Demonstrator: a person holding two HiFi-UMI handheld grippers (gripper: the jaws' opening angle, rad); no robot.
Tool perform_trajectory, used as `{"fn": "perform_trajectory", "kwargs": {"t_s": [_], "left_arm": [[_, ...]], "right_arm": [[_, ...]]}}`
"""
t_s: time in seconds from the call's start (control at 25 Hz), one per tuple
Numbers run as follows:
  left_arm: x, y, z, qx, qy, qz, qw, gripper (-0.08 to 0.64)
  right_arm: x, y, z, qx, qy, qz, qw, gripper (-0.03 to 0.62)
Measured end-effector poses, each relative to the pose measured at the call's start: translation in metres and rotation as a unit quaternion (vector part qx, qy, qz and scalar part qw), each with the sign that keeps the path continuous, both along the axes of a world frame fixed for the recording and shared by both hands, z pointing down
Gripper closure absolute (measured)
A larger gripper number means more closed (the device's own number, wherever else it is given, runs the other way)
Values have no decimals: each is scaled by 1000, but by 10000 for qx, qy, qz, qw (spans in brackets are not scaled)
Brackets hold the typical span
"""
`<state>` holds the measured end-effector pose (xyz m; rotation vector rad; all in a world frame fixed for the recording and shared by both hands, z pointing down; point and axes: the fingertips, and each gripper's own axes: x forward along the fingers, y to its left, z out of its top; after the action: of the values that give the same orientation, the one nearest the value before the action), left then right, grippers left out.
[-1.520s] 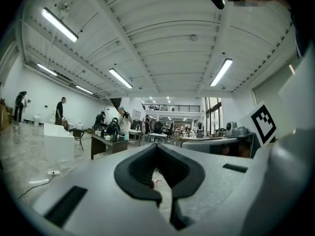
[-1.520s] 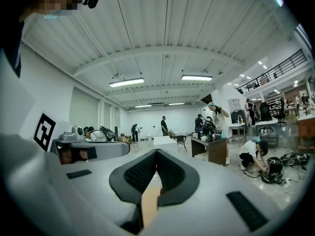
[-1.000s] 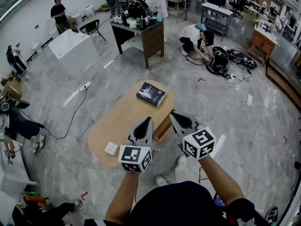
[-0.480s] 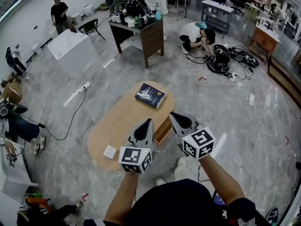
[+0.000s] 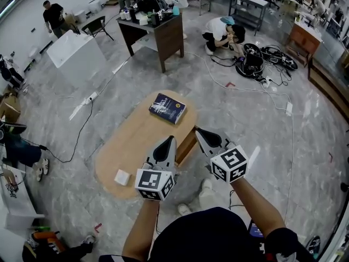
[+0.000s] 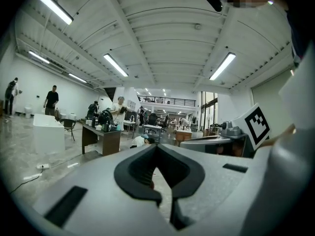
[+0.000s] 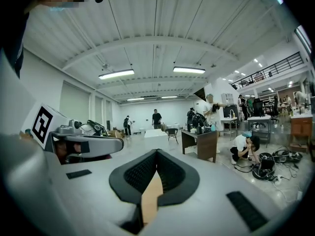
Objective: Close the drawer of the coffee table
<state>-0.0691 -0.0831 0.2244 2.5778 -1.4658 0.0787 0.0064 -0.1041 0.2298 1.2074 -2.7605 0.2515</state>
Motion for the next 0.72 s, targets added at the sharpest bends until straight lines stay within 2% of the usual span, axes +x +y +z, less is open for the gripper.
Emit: {"fn": "perform_trajectory", "kwargs": {"t_s": [0.36, 0.72], "left_arm": [[16, -21, 17, -70, -45, 142, 9999, 561], [27, -28, 37, -171, 100, 151, 9997, 561]], "right_arm": [[12, -19, 26, -136, 167, -36, 9998, 580], [18, -24, 52, -108, 344, -247, 9990, 580]]}}
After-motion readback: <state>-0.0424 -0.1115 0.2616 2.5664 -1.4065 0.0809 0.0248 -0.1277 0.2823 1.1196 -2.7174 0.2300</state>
